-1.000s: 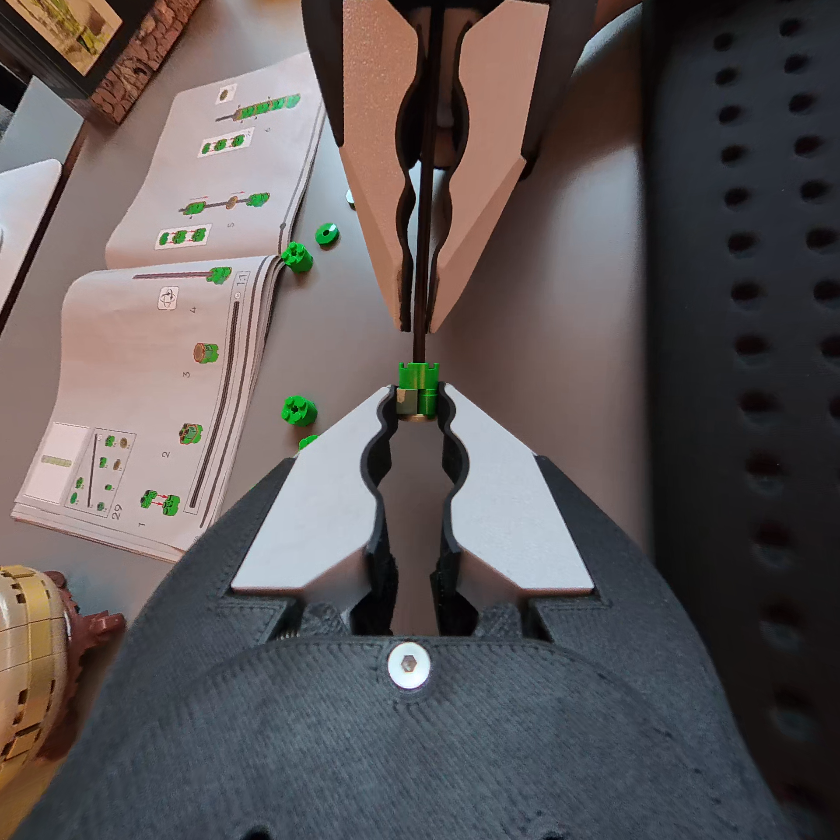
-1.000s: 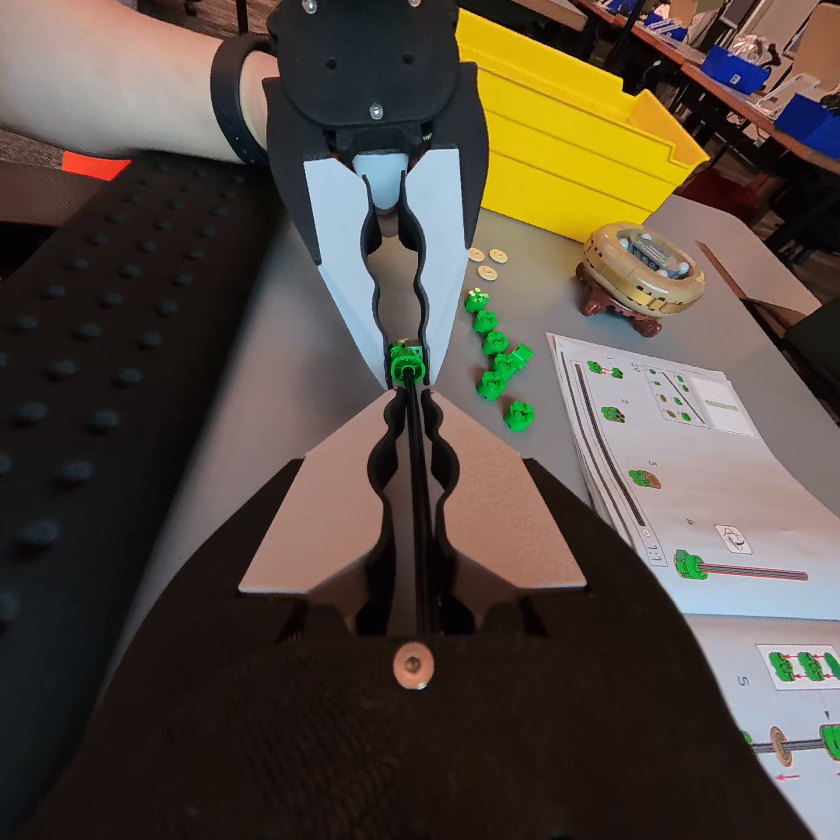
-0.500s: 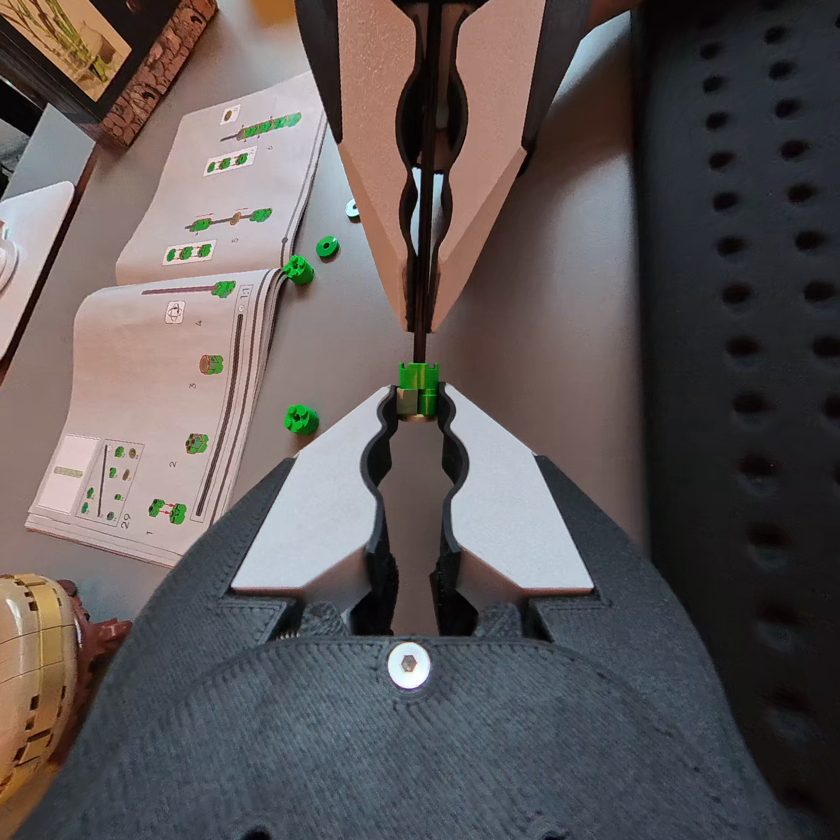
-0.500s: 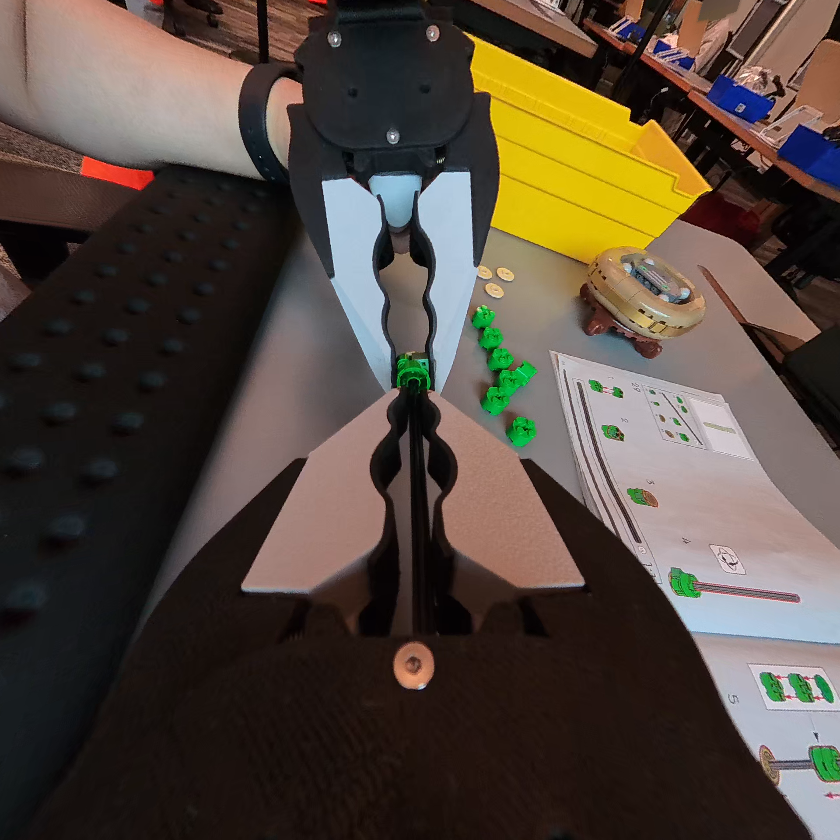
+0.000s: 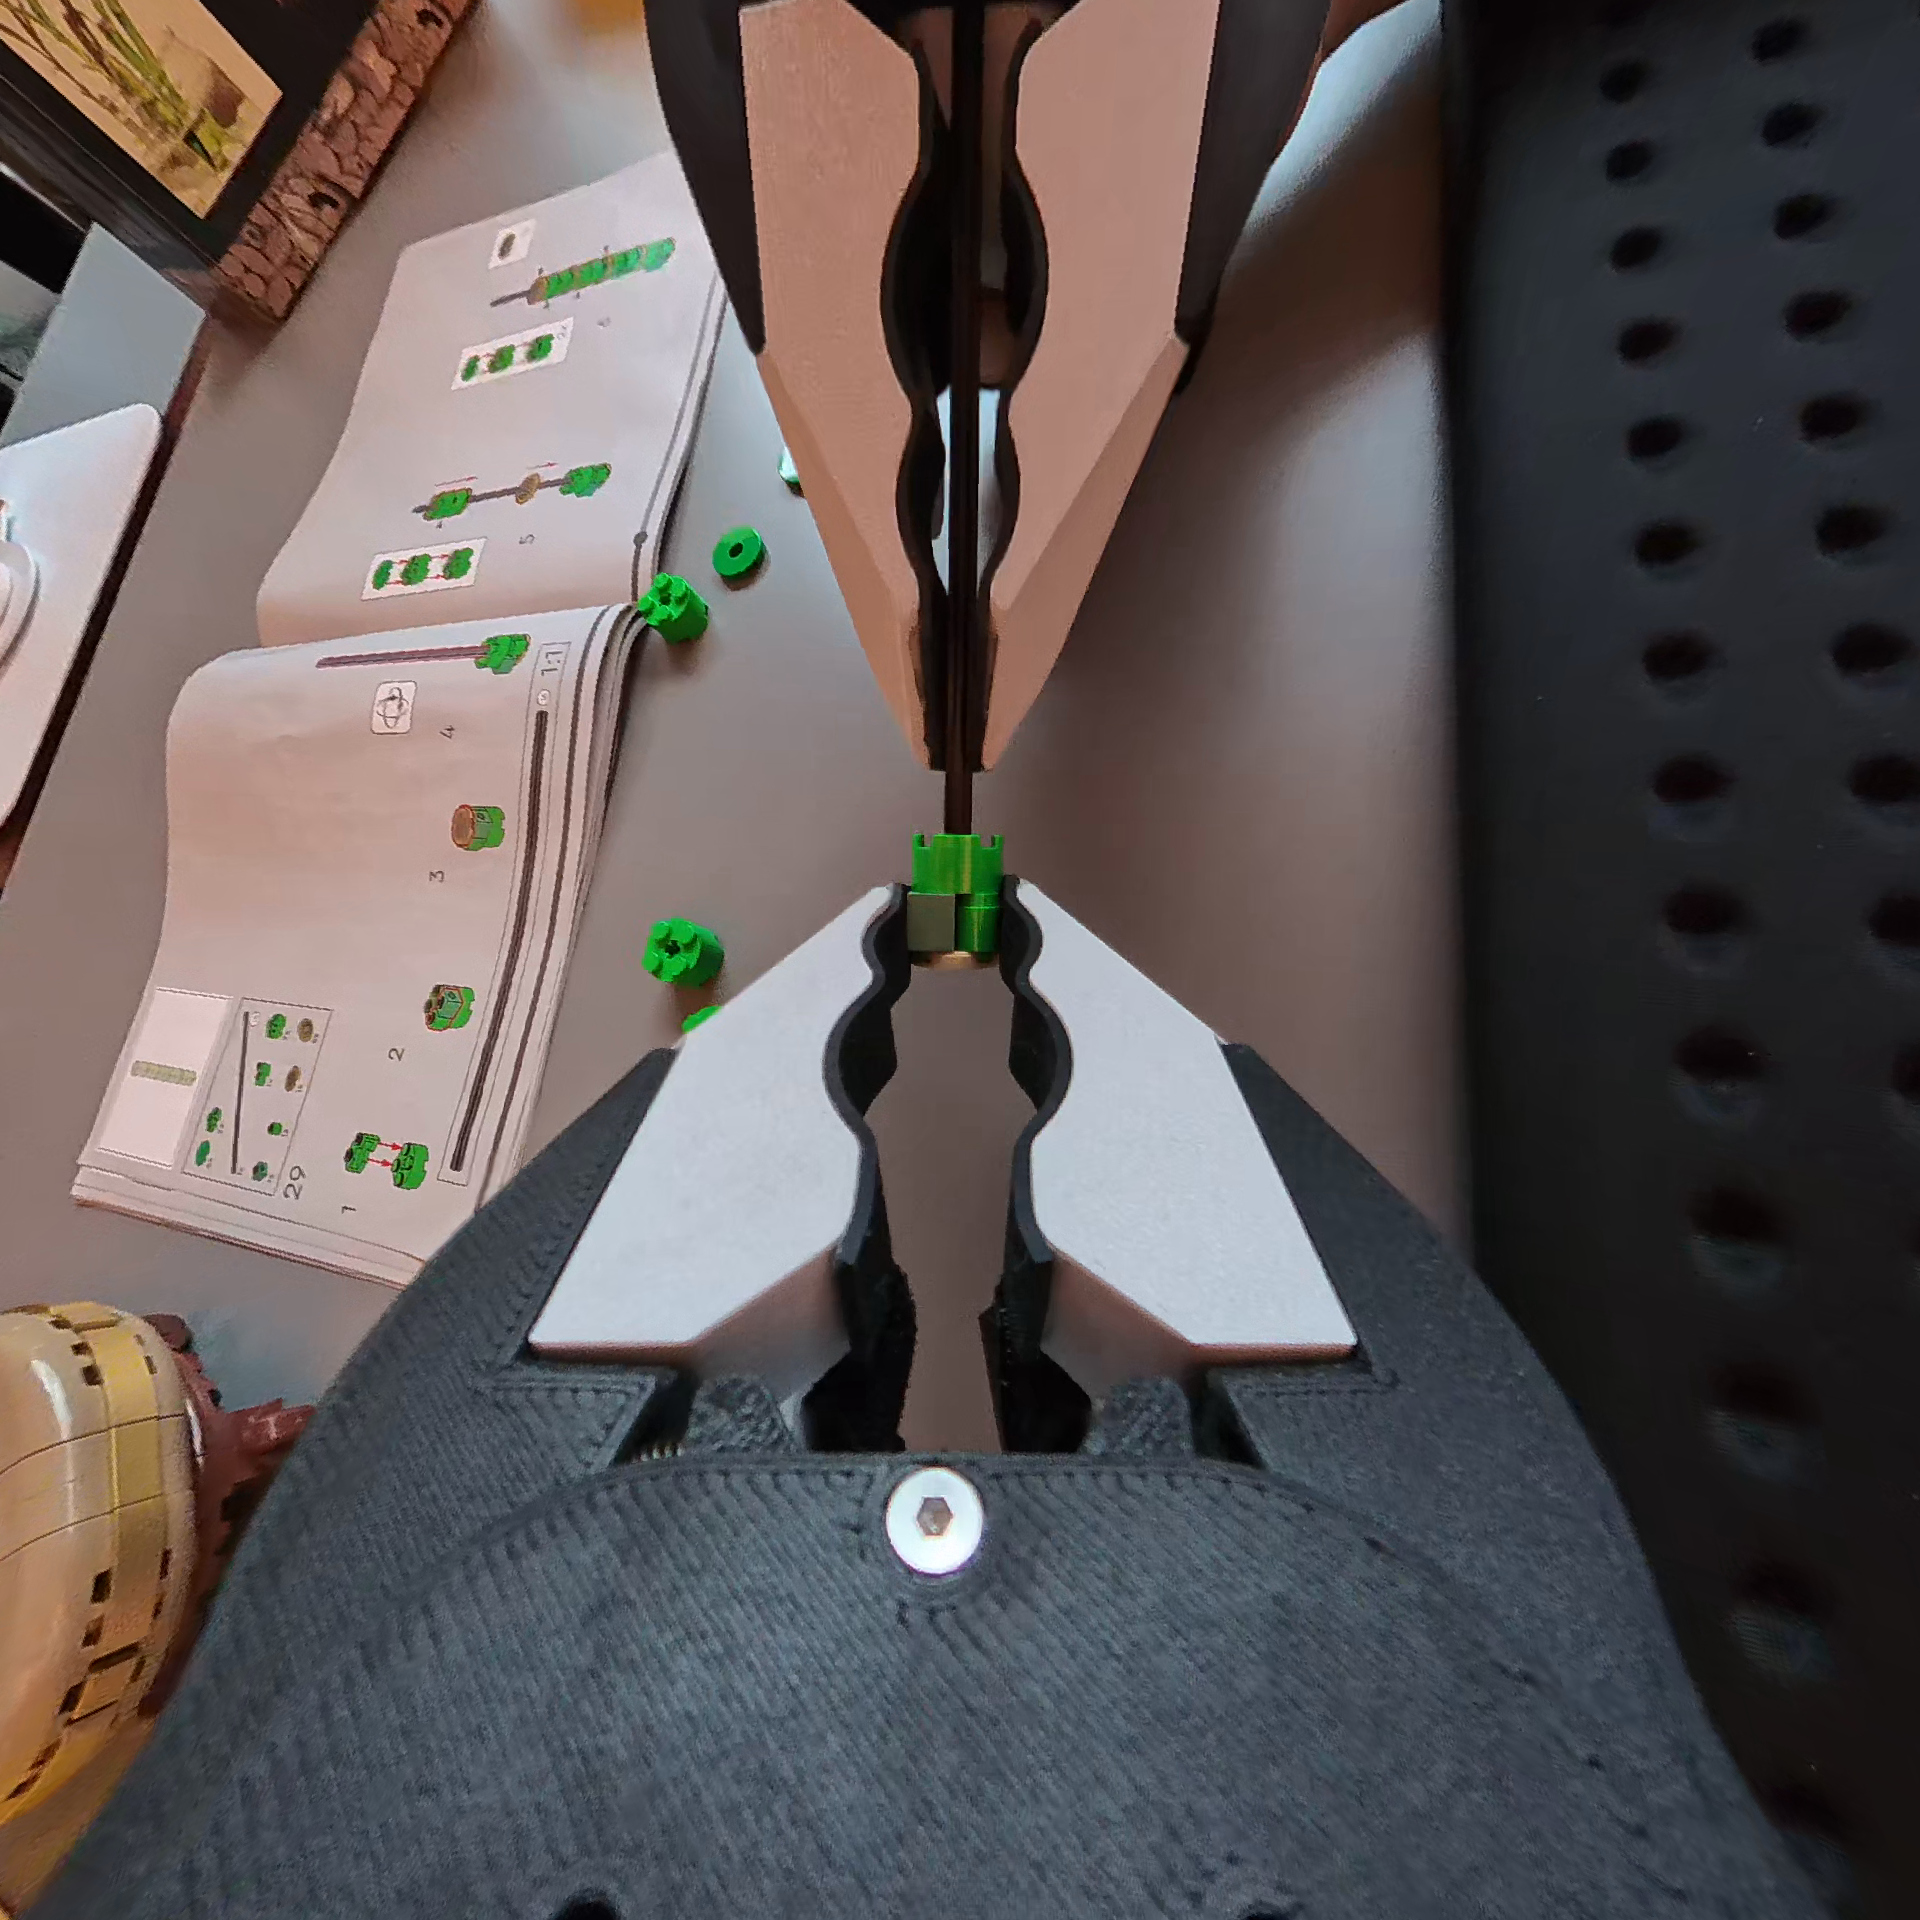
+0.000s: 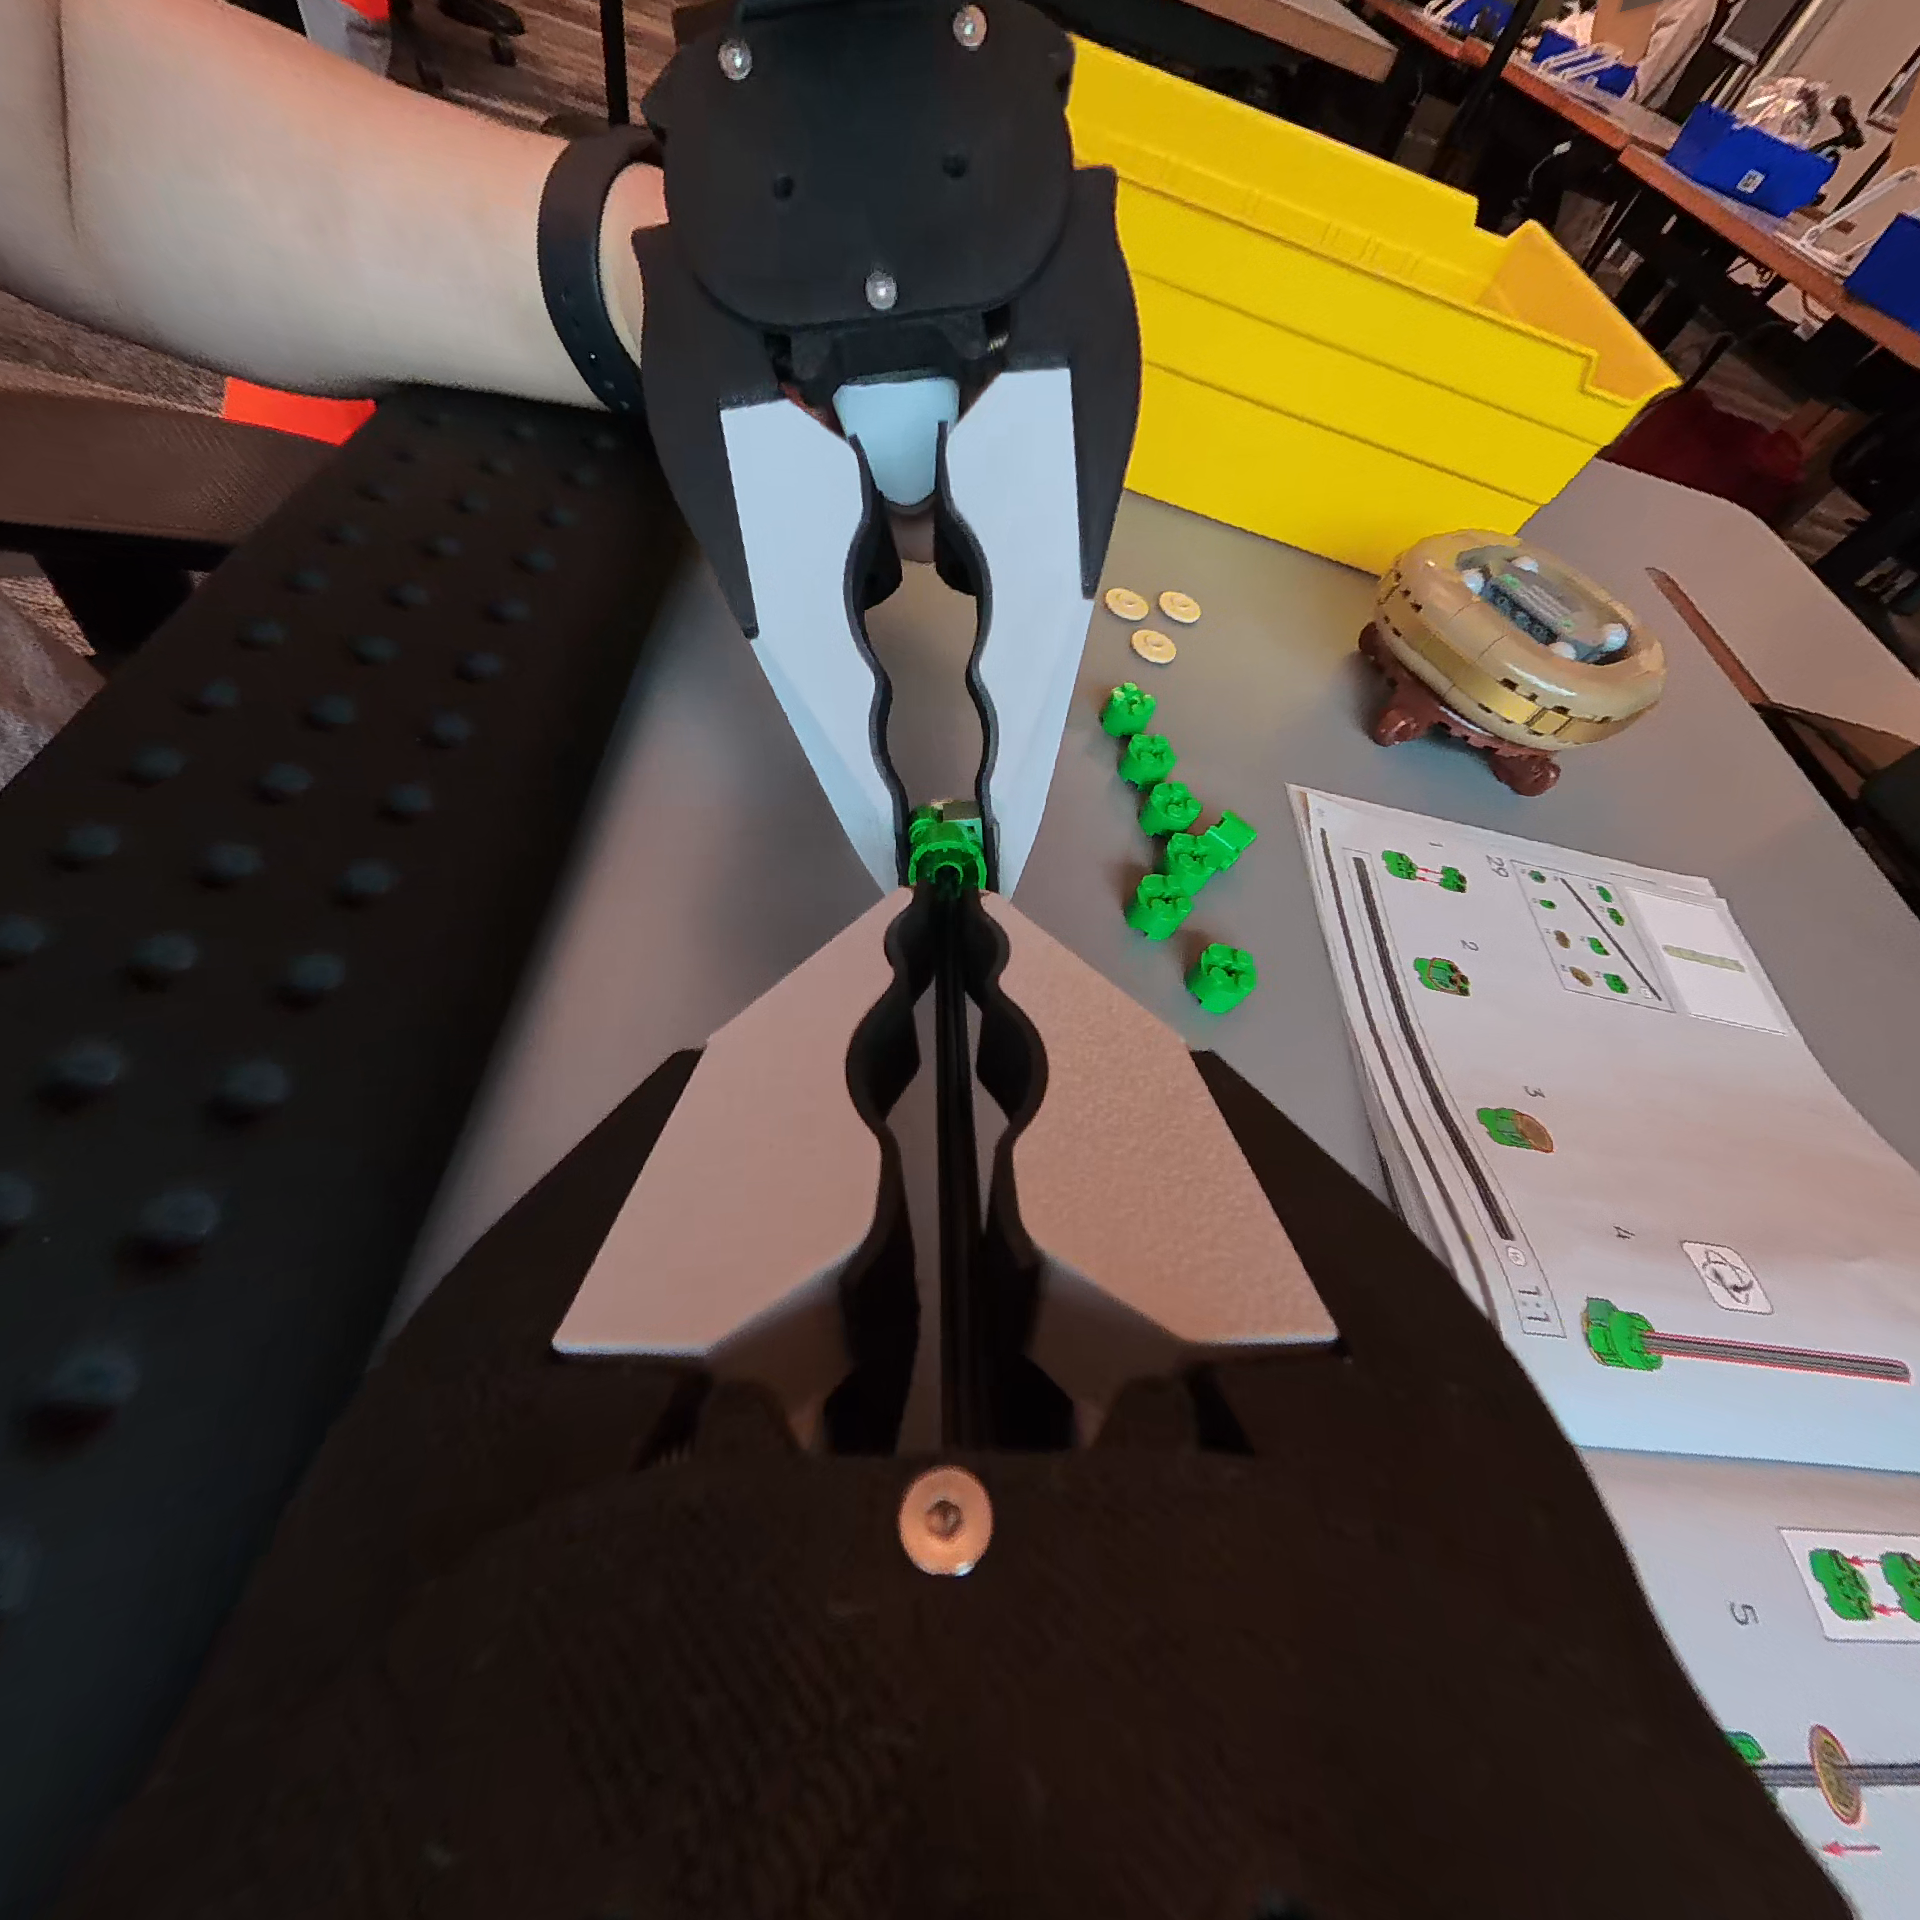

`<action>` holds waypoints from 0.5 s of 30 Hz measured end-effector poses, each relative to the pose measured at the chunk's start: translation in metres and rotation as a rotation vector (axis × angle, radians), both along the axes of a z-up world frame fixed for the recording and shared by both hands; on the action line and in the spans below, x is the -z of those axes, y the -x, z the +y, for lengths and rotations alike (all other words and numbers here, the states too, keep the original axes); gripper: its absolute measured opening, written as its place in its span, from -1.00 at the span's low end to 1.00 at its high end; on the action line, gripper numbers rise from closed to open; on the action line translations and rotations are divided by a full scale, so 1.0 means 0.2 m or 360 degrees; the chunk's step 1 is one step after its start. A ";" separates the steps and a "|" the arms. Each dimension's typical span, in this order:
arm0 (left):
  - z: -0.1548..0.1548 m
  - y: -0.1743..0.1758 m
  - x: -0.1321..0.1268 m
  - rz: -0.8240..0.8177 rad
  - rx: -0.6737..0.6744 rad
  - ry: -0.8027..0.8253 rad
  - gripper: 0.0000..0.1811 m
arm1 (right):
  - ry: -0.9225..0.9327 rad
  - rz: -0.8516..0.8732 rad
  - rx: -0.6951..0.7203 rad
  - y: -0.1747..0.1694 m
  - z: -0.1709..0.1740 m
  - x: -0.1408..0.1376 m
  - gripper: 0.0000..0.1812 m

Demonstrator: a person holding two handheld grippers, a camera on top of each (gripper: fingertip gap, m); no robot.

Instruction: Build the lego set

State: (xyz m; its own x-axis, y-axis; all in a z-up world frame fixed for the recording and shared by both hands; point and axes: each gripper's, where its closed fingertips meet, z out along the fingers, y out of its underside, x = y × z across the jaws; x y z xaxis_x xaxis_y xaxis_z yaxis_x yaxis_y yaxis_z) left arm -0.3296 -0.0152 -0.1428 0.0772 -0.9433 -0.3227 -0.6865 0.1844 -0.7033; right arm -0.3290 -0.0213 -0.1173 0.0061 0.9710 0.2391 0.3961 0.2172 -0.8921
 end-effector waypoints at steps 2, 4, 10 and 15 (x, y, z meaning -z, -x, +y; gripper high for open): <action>0.00 0.00 0.00 -0.0008 0.0000 -0.0004 -0.85 | 0.0007 0.0012 0.0006 0.00 0.00 0.00 -0.98; 0.00 0.00 -0.02 -0.0041 -0.0003 -0.0005 -0.85 | 0.0029 0.0042 0.0005 0.01 0.01 -0.02 -0.98; 0.00 0.00 -0.02 -0.0028 0.0010 -0.0019 -0.85 | 0.0037 0.0038 -0.0002 0.01 0.00 -0.01 -0.98; 0.00 0.00 -0.03 -0.0030 0.0005 -0.0035 -0.85 | 0.0031 0.0043 0.0001 0.01 0.00 -0.02 -0.98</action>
